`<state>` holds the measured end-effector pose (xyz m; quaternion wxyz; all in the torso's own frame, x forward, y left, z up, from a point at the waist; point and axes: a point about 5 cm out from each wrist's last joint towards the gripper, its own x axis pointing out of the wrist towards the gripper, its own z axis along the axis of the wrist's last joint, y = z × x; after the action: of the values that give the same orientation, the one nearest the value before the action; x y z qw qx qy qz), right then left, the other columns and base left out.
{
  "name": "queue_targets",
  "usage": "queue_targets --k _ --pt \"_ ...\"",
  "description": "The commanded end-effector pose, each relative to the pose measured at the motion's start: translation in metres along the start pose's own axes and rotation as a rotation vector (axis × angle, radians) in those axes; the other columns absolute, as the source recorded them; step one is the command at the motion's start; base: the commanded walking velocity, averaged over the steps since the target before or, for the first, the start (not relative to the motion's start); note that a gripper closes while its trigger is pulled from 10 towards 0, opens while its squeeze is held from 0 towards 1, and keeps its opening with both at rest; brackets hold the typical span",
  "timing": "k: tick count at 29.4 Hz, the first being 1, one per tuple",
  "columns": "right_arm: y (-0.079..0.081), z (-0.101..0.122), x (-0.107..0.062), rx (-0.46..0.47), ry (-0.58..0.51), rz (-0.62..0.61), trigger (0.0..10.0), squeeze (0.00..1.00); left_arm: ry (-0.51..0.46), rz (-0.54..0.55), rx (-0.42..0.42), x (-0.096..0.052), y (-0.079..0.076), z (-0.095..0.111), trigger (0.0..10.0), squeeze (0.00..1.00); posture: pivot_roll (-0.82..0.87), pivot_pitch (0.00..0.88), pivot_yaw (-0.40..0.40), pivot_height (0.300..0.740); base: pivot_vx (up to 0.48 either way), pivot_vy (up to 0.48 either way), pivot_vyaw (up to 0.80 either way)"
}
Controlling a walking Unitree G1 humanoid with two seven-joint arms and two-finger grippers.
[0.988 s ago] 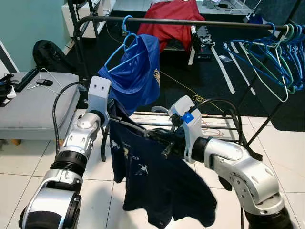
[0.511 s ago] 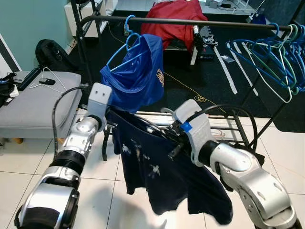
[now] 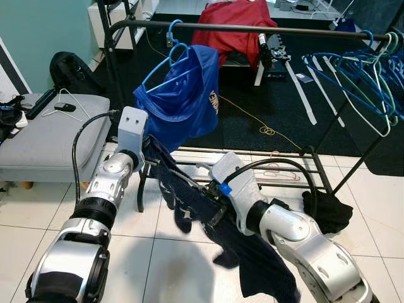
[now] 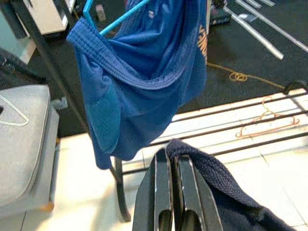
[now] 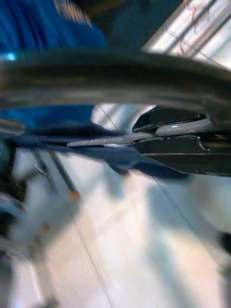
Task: Hang hanger
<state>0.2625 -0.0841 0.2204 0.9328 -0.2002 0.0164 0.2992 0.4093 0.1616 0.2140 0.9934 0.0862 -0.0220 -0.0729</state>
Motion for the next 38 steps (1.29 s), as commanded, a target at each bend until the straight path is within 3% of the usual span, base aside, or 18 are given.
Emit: queue_targets --k 1,5,8,12,18,23,26,30,38 --pt "-0.01 0.01 -0.001 -0.06 -0.086 -0.138 10.0 0.0 -0.009 -0.042 0.001 0.001 -0.006 0.001 0.0 0.0 -0.06 0.223 0.033 0.74 0.0 0.0 0.0" --pt "-0.008 0.004 0.003 -0.129 -0.043 -0.085 10.0 0.0 -0.046 -0.097 -0.033 0.0 -0.018 0.005 0.0 0.0 -0.06 0.224 0.029 0.74 0.0 0.0 0.0" --pt "-0.008 0.004 0.003 -0.129 -0.043 -0.085 10.0 0.0 -0.046 -0.097 -0.033 0.0 -0.018 0.005 0.0 0.0 -0.06 0.224 0.029 0.74 0.0 0.0 0.0" --pt "-0.005 0.004 0.003 -0.194 -0.038 -0.068 10.0 0.0 -0.078 -0.084 -0.047 0.002 -0.016 0.012 0.0 0.0 -0.06 0.222 0.027 0.74 0.0 0.0 0.0" --pt "0.013 0.003 0.002 -0.17 -0.046 0.044 10.0 0.0 -0.096 -0.094 -0.027 0.007 -0.017 0.022 0.0 0.0 -0.06 0.221 0.032 0.74 0.0 0.0 0.0" --pt "0.017 0.007 0.002 -0.183 -0.078 0.081 10.0 0.0 -0.1 -0.112 -0.014 0.008 -0.02 0.025 0.0 0.0 -0.06 0.22 0.031 0.74 0.0 0.0 0.0" --pt "0.015 0.009 0.002 -0.187 -0.096 0.068 10.0 0.0 -0.097 -0.115 -0.011 0.008 -0.02 0.024 0.0 0.0 -0.06 0.219 0.031 0.74 0.0 0.0 0.0" --pt "0.001 0.023 0.0 -0.232 -0.178 -0.066 10.0 0.0 -0.061 -0.103 -0.002 0.007 -0.019 0.015 0.0 0.0 -0.06 0.218 0.032 0.74 0.0 0.0 0.0" --pt "-0.006 0.021 -0.001 -0.264 -0.151 -0.149 10.0 0.0 -0.036 -0.088 0.003 0.006 -0.017 0.007 0.0 0.0 -0.06 0.211 0.031 0.74 0.0 0.0 0.0"
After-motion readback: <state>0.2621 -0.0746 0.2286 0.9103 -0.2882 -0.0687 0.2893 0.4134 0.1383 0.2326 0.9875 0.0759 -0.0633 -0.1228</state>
